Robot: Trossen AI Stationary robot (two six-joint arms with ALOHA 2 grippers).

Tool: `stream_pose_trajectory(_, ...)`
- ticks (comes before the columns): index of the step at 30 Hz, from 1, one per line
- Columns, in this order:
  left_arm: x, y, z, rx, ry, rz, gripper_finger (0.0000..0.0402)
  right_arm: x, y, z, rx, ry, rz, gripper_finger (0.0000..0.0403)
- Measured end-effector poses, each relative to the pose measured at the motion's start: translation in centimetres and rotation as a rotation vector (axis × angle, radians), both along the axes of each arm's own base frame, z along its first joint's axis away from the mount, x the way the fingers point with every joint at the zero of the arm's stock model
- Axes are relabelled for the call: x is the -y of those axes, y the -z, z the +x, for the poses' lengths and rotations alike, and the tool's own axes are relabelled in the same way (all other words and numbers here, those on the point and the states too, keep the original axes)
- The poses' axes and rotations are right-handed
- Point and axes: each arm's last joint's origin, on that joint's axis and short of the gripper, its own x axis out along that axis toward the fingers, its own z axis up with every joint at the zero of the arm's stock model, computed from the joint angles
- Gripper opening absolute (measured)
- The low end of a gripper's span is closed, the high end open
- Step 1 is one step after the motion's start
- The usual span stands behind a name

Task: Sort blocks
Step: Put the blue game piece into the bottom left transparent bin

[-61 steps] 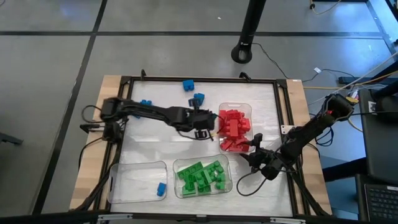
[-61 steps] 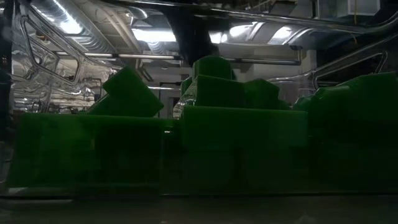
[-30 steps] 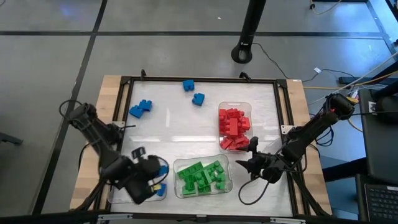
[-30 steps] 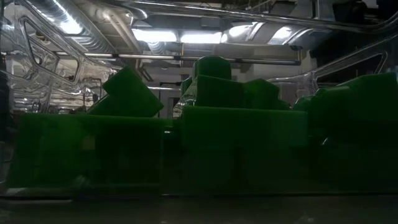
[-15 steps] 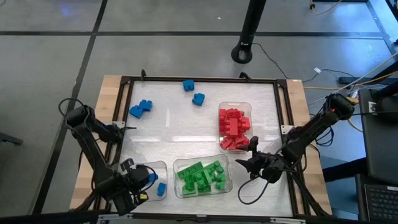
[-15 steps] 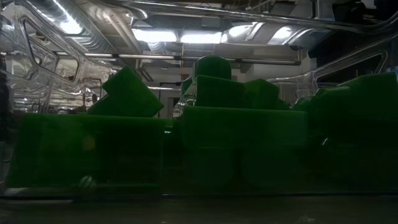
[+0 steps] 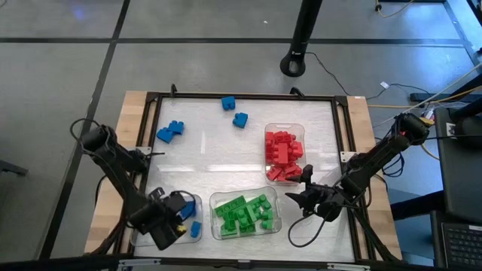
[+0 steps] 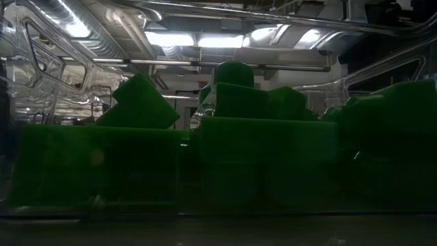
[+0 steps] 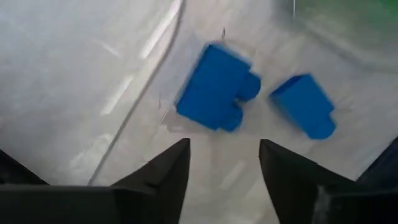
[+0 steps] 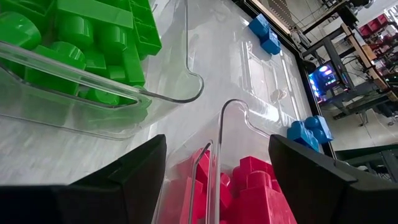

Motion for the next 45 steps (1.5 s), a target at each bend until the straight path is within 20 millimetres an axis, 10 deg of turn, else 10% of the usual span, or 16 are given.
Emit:
stream_pose_trajectory(12,-8.0,-4.8,2.0,0.169,-0.044,0.152,0.0258,0.0,0.2,0.0,-0.009,-0.001,-0.007,0.0282)
stream_pose_trajectory(28,-22.2,-5.0,13.3,0.394,0.070,0.464,0.0255,-0.5,2.3,0.6,-0.077,0.000,-0.072,0.0282)
stream_pose_trajectory(38,-26.9,-1.2,18.2,0.366,0.119,0.597,0.0254,-0.6,2.6,0.6,-0.094,-0.007,-0.083,0.0282)
stream_pose_trajectory(45,-27.4,-2.1,22.8,0.230,0.229,0.685,0.0254,-0.2,2.6,0.4,-0.085,0.036,-0.152,0.0282)
